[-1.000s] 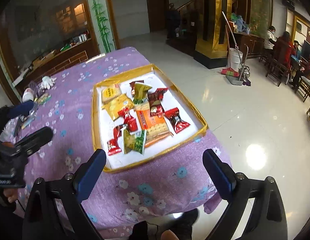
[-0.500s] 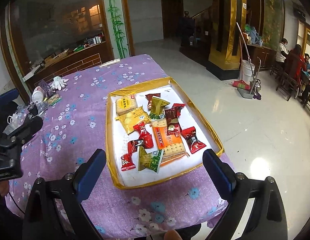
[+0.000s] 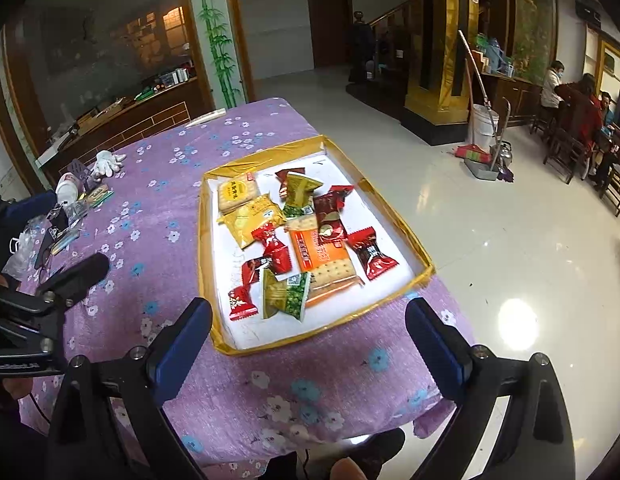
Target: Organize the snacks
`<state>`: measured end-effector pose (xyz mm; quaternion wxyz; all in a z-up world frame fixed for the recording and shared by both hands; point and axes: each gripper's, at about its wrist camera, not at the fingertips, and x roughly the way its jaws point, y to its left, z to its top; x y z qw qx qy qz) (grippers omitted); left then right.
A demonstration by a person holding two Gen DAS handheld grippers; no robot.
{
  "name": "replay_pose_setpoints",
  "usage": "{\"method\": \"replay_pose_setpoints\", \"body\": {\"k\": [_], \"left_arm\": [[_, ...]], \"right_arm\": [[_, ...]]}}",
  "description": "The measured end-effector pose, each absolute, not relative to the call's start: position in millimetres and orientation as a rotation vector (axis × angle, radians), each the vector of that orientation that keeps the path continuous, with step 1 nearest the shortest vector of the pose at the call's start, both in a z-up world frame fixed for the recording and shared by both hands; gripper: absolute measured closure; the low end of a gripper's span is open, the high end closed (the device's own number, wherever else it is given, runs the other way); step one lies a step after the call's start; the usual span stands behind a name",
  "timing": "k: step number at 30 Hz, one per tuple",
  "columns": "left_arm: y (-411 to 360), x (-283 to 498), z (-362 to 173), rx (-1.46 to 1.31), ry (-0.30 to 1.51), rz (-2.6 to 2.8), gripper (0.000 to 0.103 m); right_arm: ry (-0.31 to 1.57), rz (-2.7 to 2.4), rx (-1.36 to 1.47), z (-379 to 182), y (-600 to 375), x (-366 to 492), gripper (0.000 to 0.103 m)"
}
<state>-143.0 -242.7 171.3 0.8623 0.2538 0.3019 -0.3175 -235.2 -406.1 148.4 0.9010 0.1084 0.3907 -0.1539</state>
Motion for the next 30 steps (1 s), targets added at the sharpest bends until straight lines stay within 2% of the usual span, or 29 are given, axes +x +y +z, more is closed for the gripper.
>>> {"method": "replay_pose_setpoints", "body": {"k": [30], "left_arm": [[-251, -148, 155, 0.55, 0.688, -0.631, 0.001]], "right_arm": [[0.814, -0.336, 0.241, 145, -403, -262, 0.006]]}}
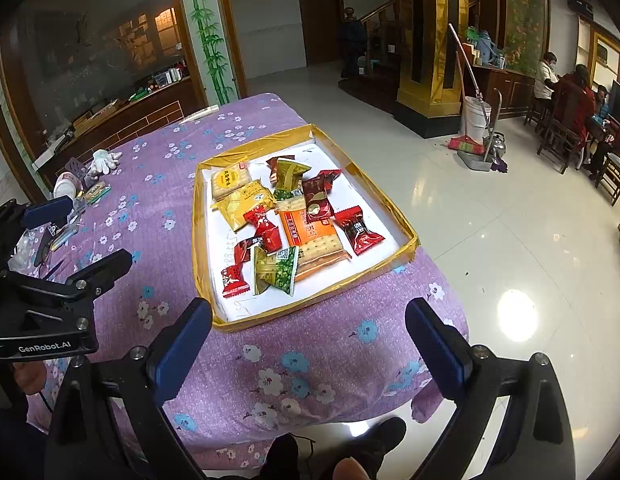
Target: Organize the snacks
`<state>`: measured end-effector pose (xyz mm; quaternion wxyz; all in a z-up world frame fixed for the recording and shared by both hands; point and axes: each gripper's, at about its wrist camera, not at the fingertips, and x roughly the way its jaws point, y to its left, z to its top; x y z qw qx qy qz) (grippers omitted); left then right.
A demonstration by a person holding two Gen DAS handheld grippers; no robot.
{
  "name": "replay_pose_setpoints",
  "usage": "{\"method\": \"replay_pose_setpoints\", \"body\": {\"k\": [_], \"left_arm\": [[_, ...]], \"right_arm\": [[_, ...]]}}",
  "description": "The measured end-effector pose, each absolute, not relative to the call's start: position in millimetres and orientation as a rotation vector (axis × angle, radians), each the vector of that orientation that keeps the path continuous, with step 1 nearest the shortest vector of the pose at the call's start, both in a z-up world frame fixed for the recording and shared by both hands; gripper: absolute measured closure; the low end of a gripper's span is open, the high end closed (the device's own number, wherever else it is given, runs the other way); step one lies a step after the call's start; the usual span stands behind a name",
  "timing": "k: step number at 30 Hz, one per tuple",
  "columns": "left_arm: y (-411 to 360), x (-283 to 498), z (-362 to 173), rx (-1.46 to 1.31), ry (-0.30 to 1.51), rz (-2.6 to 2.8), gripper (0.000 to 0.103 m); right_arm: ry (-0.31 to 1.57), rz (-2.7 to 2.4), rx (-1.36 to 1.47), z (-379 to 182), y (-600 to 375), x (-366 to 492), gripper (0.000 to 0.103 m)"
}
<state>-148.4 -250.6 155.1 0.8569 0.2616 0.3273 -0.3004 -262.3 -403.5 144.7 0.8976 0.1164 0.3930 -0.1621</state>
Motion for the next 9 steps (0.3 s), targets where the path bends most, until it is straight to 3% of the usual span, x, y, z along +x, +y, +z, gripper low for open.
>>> {"method": "replay_pose_setpoints", "body": {"k": [9], "left_arm": [[-249.8, -139.3, 149.5, 0.496, 0.76, -0.68, 0.001]], "right_arm": [[0.813, -0.337, 0.241, 145.6, -402.4, -261.8, 0.006]]}}
